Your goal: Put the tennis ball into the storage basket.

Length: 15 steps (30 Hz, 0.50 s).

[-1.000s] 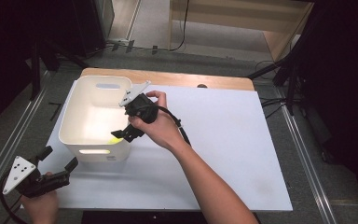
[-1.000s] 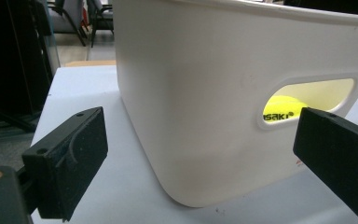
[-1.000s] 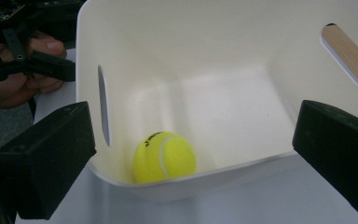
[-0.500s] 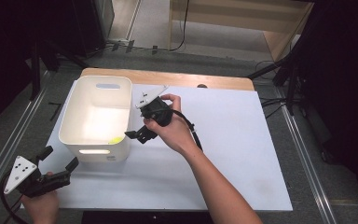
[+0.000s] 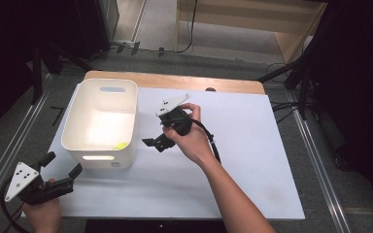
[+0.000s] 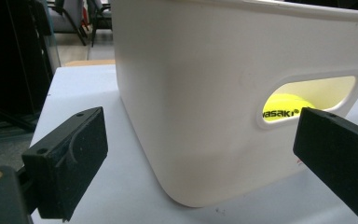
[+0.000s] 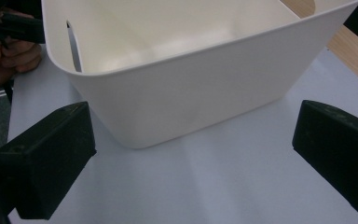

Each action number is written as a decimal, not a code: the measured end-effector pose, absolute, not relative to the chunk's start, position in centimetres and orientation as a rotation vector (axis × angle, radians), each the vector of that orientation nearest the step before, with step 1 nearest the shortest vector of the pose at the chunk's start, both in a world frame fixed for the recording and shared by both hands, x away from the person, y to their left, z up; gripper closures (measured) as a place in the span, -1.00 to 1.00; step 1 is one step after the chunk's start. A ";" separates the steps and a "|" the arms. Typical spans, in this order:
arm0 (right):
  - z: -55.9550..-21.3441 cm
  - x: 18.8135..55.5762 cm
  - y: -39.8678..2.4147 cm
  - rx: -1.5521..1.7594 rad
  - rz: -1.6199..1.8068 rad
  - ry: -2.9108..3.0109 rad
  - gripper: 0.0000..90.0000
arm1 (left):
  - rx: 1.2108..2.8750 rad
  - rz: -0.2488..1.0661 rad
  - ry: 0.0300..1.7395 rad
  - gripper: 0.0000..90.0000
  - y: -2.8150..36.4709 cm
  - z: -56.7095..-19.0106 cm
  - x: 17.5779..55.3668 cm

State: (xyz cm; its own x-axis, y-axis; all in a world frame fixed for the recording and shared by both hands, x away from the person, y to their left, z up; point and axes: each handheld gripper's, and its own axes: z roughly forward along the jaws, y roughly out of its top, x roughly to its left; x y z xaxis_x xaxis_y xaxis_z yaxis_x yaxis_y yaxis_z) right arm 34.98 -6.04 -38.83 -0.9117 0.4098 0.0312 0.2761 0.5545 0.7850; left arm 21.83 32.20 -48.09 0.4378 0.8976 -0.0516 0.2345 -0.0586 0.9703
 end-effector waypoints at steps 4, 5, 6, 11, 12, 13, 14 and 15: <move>-39.2 34.8 -6.9 0.610 1.283 2.619 -1.00 | 1.571 0.739 1.024 -0.94 32.2 -48.1 21.8; -39.2 34.8 -7.1 0.611 1.286 2.615 -1.00 | 1.570 0.739 1.024 -0.94 32.2 -48.1 21.8; -39.3 34.7 -7.4 0.619 1.285 2.613 -1.00 | 1.570 0.739 1.023 -0.94 32.2 -48.1 21.8; -39.9 34.5 -8.5 0.657 1.290 2.596 -1.00 | 1.574 0.740 1.022 -0.94 32.2 -48.1 21.8; -40.0 34.4 -8.8 0.663 1.289 2.593 -1.00 | 1.572 0.742 1.021 -0.94 32.2 -48.1 21.8; -40.2 34.4 -9.1 0.674 1.291 2.588 -1.00 | 1.574 0.742 1.022 -0.94 32.2 -48.1 21.8; -40.3 34.3 -9.2 0.682 1.290 2.585 -1.00 | 1.573 0.742 1.023 -0.94 32.2 -48.1 21.8; -40.4 34.3 -9.5 0.690 1.290 2.581 -1.00 | 1.574 0.741 1.022 -0.94 32.2 -48.1 21.8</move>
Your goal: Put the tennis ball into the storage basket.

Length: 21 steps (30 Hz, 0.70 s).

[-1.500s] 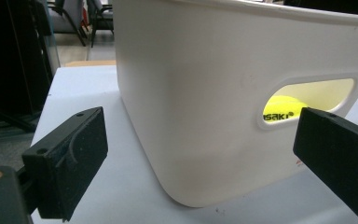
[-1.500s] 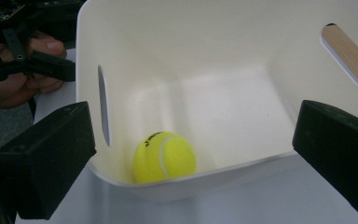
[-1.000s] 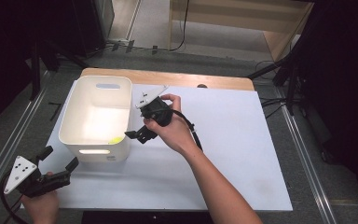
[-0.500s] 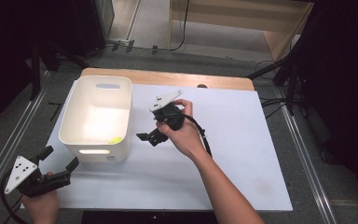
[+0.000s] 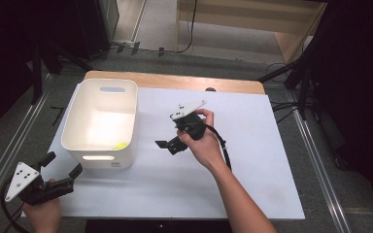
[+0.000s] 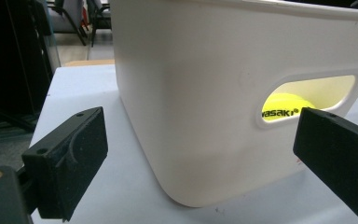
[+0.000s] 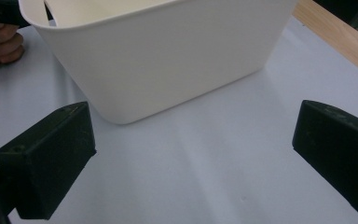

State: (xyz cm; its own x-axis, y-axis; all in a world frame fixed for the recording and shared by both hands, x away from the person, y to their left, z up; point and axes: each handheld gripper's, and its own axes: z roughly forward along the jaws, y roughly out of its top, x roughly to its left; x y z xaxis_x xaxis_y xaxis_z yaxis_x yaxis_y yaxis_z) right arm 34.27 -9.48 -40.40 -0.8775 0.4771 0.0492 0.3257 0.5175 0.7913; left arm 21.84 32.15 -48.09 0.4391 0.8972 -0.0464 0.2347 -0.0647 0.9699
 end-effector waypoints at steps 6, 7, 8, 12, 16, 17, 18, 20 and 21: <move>-41.1 34.0 -10.8 0.732 1.295 2.563 -1.00 | 1.573 0.741 1.023 -0.94 32.1 -48.1 21.8; -41.1 33.9 -11.0 0.735 1.294 2.562 -1.00 | 1.573 0.740 1.025 -0.94 32.1 -48.1 21.8; -41.2 33.9 -11.2 0.740 1.294 2.558 -1.00 | 1.573 0.742 1.024 -0.94 32.1 -48.1 21.8; -41.7 33.7 -12.0 0.765 1.293 2.543 -1.00 | 1.573 0.742 1.021 -0.94 32.1 -48.1 21.9; -42.0 33.5 -12.7 0.789 1.292 2.537 -1.00 | 1.571 0.740 1.023 -0.94 32.1 -48.1 21.8; -42.1 33.4 -12.8 0.793 1.296 2.531 -1.00 | 1.570 0.740 1.023 -0.94 32.1 -48.1 21.9; -42.1 33.4 -13.0 0.796 1.292 2.528 -1.00 | 1.571 0.741 1.024 -0.94 32.1 -48.1 21.9; -42.3 33.3 -13.4 0.809 1.293 2.523 -1.00 | 1.573 0.742 1.021 -0.94 32.1 -48.1 21.9; -42.4 33.2 -13.6 0.816 1.289 2.517 -1.00 | 1.573 0.742 1.021 -0.94 32.1 -48.1 21.9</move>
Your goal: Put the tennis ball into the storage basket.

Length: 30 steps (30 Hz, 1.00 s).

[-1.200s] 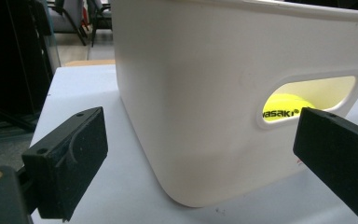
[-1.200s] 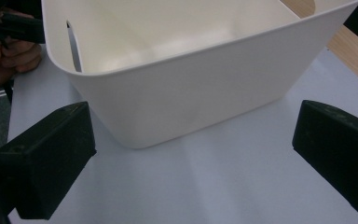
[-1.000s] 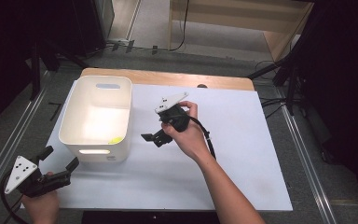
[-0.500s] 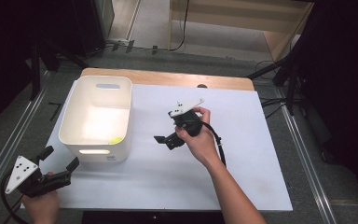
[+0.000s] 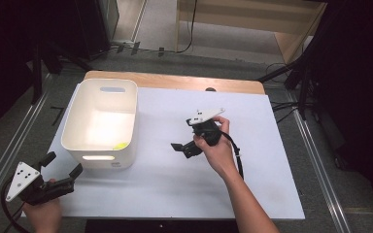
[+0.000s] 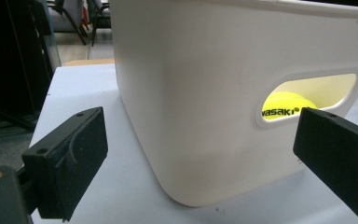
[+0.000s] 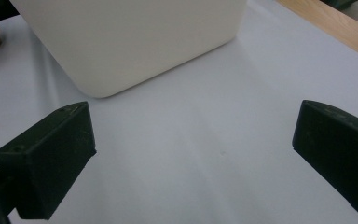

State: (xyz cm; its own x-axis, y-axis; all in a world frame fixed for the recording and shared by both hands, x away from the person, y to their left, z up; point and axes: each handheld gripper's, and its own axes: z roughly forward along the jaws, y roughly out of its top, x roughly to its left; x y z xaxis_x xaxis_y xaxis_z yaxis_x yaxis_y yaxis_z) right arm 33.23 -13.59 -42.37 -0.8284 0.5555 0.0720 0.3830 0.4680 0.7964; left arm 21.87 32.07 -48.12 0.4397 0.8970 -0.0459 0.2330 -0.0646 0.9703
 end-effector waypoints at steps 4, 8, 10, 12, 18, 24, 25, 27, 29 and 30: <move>-42.7 33.0 -14.3 0.834 1.290 2.508 -1.00 | 1.571 0.741 1.024 -0.94 32.1 -48.1 21.9; -43.0 32.7 -15.0 0.840 1.289 2.505 -1.00 | 1.573 0.743 1.022 -0.94 32.0 -48.1 21.9; -43.2 32.6 -15.4 0.850 1.282 2.501 -1.00 | 1.573 0.742 1.022 -0.94 32.1 -48.1 21.9; -43.4 32.4 -15.9 0.859 1.289 2.494 -1.00 | 1.573 0.742 1.022 -0.94 32.1 -48.1 21.9; -44.0 32.0 -17.1 0.884 1.284 2.480 -1.00 | 1.573 0.743 1.023 -0.94 32.0 -48.1 21.9; -44.6 31.6 -18.2 0.917 1.286 2.464 -1.00 | 1.574 0.744 1.024 -0.94 32.0 -48.1 21.9; -44.7 31.6 -18.3 0.927 1.284 2.457 -1.00 | 1.574 0.745 1.024 -0.94 32.0 -48.1 21.9; -44.8 31.4 -18.7 0.937 1.283 2.455 -1.00 | 1.574 0.745 1.024 -0.94 32.0 -48.1 21.9; -45.0 31.3 -19.0 0.941 1.289 2.452 -1.00 | 1.575 0.745 1.023 -0.94 32.0 -48.1 21.9; -45.1 31.2 -19.1 0.948 1.286 2.447 -1.00 | 1.575 0.745 1.024 -0.94 32.0 -48.1 21.9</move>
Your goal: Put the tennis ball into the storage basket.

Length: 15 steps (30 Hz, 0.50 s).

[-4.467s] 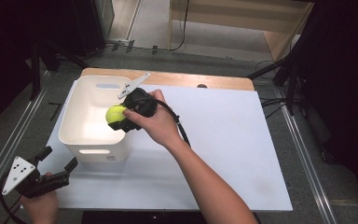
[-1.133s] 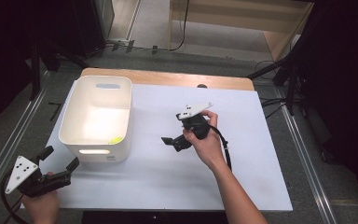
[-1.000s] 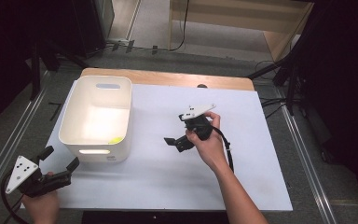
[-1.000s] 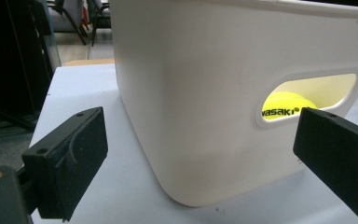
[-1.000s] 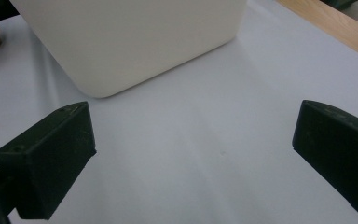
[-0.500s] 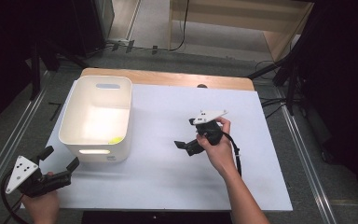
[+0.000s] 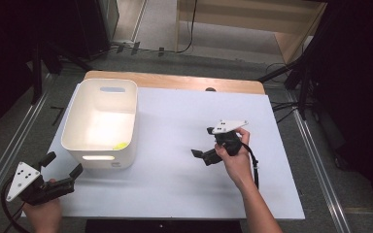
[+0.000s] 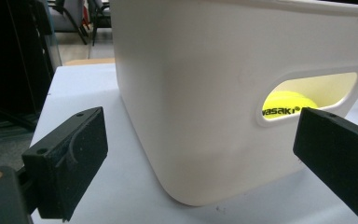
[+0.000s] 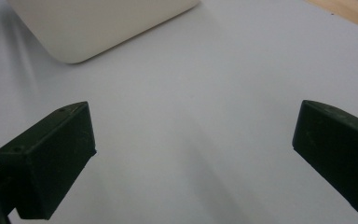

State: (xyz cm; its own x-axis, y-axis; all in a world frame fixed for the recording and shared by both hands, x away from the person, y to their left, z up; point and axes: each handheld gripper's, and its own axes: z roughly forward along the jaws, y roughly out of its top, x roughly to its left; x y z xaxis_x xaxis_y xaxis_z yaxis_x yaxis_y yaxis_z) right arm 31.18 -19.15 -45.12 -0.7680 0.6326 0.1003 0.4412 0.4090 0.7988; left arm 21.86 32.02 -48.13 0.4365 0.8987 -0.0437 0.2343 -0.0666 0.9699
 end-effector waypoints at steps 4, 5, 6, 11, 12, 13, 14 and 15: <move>-45.4 30.9 -19.8 0.963 1.283 2.436 -1.00 | 1.575 0.746 1.024 -0.94 32.0 -48.1 21.9; -45.5 30.8 -19.9 0.969 1.285 2.432 -1.00 | 1.574 0.746 1.024 -0.94 32.0 -48.1 21.9; -45.6 30.8 -20.1 0.971 1.283 2.429 -1.00 | 1.575 0.746 1.024 -0.94 32.0 -48.1 21.9; -46.0 30.4 -20.9 0.997 1.282 2.410 -1.00 | 1.576 0.747 1.023 -0.94 32.0 -48.1 21.9; -46.1 30.3 -21.1 1.001 1.283 2.408 -1.00 | 1.577 0.747 1.023 -0.94 32.0 -48.1 21.9; -46.1 30.2 -21.2 1.011 1.284 2.404 -1.00 | 1.578 0.748 1.024 -0.94 32.0 -48.1 21.9; -46.2 30.1 -21.5 1.017 1.283 2.400 -1.00 | 1.578 0.748 1.024 -0.94 32.0 -48.1 21.9; -46.2 30.1 -21.6 1.017 1.282 2.397 -1.00 | 1.578 0.748 1.024 -0.94 32.0 -48.1 21.9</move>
